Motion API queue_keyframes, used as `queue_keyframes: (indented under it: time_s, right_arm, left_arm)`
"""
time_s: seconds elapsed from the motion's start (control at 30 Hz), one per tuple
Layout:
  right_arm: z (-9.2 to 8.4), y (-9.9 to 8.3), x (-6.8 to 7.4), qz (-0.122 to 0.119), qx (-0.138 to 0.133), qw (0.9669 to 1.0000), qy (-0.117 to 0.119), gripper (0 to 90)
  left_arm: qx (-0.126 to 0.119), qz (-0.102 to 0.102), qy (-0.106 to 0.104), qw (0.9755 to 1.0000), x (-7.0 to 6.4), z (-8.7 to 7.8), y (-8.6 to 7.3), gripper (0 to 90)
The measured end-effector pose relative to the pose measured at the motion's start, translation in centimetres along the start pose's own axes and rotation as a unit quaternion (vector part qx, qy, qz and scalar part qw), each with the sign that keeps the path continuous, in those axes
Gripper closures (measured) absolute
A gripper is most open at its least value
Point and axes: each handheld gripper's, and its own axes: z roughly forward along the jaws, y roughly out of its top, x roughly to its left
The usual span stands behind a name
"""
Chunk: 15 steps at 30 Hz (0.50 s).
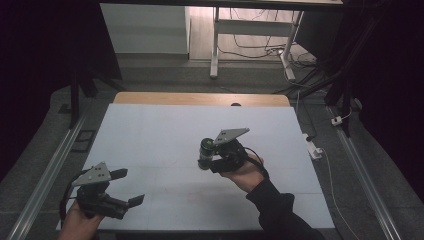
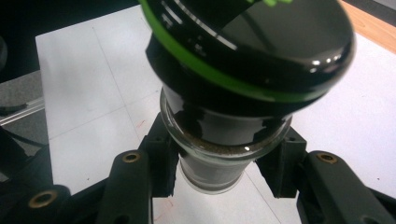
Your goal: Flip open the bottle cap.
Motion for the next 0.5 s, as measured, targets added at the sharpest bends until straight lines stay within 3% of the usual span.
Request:
queue_keyframes:
  time_s: [0.2,0.5]
  right_arm:
    - [-0.1,0.1,0.1,0.001,0.001,1.0000,-0.002,53.0]
    - [0.0,0.2,0.1,0.002,0.004,1.0000,-0.001,53.0]
  left_arm:
    - [-0.004,0.017,0.008,0.9998,-0.1,0.7,2.1,0.0]
    - [-0.011,0.031,-0.013,0.9994,0.1,2.4,4.1,0.0]
